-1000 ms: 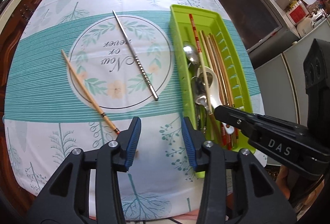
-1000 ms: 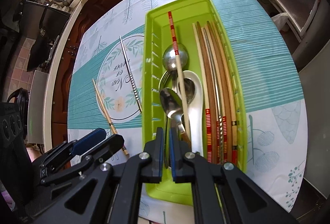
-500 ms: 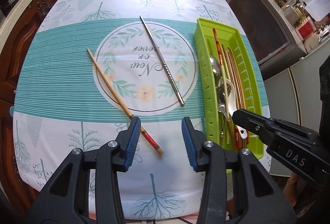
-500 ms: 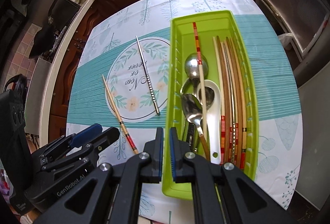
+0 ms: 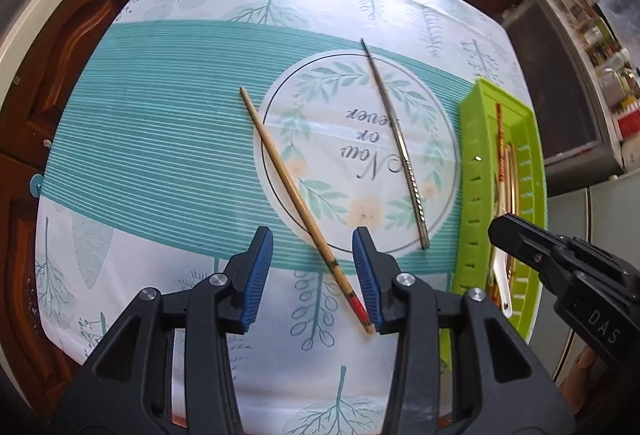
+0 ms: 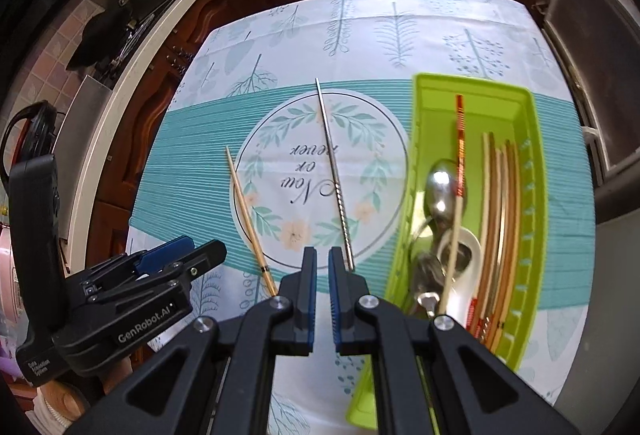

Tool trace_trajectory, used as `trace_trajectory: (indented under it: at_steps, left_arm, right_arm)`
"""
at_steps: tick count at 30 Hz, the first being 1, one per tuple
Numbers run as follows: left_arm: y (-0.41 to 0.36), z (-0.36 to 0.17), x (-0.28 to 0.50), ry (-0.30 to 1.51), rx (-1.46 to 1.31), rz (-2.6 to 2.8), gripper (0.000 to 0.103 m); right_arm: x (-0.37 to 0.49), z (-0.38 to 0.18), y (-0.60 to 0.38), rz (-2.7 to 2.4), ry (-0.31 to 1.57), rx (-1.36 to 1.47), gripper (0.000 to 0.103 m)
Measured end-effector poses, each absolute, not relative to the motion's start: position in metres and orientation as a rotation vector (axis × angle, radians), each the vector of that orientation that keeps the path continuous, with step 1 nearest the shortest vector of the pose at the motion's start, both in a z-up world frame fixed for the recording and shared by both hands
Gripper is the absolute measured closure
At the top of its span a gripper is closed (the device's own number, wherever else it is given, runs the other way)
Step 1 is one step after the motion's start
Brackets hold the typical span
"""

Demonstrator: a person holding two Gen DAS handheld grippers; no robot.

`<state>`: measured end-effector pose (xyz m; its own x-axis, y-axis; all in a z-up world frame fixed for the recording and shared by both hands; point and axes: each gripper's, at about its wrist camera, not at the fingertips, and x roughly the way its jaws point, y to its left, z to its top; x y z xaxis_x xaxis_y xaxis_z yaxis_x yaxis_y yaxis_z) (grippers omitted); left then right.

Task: Organize utensils
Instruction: 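Grasp the wooden chopstick with the left tool while the right tool grasps the curved steel chopstick, then carry both chopsticks into the green tray and open both tools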

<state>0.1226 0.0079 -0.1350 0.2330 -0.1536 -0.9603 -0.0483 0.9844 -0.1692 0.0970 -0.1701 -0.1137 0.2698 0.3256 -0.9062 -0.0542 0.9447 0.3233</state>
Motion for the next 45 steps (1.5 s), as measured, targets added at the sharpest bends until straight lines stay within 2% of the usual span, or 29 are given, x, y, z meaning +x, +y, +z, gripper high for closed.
trace_trajectory:
  at_steps: [8, 19, 22, 24, 27, 31, 33, 35, 45]
  left_arm:
    - [0.009, -0.175, 0.144, 1.442, -0.241, 0.003, 0.065]
    - [-0.007, -0.196, 0.142, 1.494, -0.226, 0.033, 0.065]
    - [-0.014, -0.2, 0.141, 1.494, -0.201, 0.052, 0.071]
    - [-0.019, -0.2, 0.14, 1.489, -0.179, 0.071, 0.083]
    - [-0.02, -0.2, 0.137, 1.478, -0.149, 0.08, 0.095]
    - [-0.013, -0.201, 0.137, 1.487, -0.164, 0.038, 0.098]
    - [-0.007, -0.202, 0.136, 1.494, -0.158, 0.026, 0.098]
    - [-0.003, -0.202, 0.136, 1.501, -0.155, 0.019, 0.098]
    - [0.019, -0.205, 0.141, 1.521, -0.176, -0.014, 0.098]
  right_arm:
    - [0.138, -0.136, -0.156, 0.286, 1.342, 0.252, 0.097]
    - [0.151, -0.161, -0.161, 0.274, 1.393, 0.276, 0.097]
    - [0.152, -0.162, -0.162, 0.276, 1.397, 0.278, 0.097]
    - [0.152, -0.163, -0.162, 0.279, 1.397, 0.277, 0.097]
    - [0.154, -0.164, -0.16, 0.281, 1.4, 0.271, 0.097]
    - [0.158, -0.168, -0.156, 0.273, 1.412, 0.25, 0.097]
    - [0.161, -0.171, -0.155, 0.261, 1.421, 0.242, 0.092]
    - [0.165, -0.175, -0.153, 0.245, 1.425, 0.219, 0.08]
    - [0.17, -0.193, -0.124, 0.17, 1.464, -0.015, 0.081]
